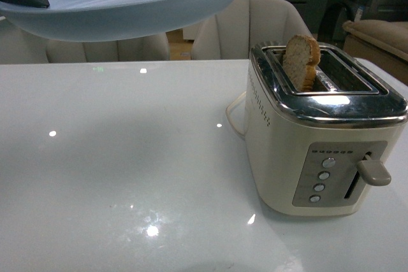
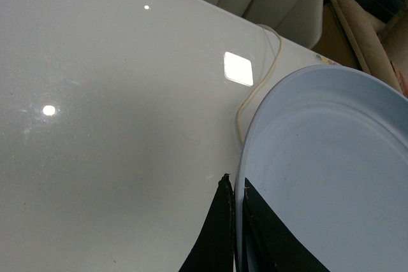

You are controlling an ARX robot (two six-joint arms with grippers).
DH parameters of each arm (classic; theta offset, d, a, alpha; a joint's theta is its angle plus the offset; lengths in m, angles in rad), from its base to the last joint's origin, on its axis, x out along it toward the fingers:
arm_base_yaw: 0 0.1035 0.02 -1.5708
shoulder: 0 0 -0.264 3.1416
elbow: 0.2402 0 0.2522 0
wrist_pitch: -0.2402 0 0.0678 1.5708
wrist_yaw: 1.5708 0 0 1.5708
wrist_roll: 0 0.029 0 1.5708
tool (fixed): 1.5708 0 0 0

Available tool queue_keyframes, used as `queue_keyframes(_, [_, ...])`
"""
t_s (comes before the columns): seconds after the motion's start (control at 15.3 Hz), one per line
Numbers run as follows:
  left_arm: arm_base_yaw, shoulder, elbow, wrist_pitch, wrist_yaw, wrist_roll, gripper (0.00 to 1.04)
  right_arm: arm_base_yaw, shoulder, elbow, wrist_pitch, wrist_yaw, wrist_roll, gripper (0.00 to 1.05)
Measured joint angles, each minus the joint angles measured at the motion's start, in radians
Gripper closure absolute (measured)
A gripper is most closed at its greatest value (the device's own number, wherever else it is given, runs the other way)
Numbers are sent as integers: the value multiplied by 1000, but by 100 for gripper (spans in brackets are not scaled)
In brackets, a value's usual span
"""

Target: Left arm holds plate, right arm toasts bread

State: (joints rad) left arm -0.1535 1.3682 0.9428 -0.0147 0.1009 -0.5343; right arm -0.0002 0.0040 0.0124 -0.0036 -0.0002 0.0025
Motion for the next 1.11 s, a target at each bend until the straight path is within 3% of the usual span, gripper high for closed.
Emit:
queue_keyframes(0.39, [-2,0,-1,13,-18,11,102,0,0,0,0,0,0,6])
queue_keyframes(0.46, [-44,0,-21,122,-235,97,102,0,0,0,0,0,0,6])
queue_keyframes(0.59, [-61,-2,-21,126,-466,223,102,0,0,0,0,0,0,6])
queue_keyframes(0.91, [-24,16,-21,126,-426,203,102,0,0,0,0,0,0,6])
queue_keyframes(1.11, [40,115,-37,189,-422,161,102,0,0,0,0,0,0,6])
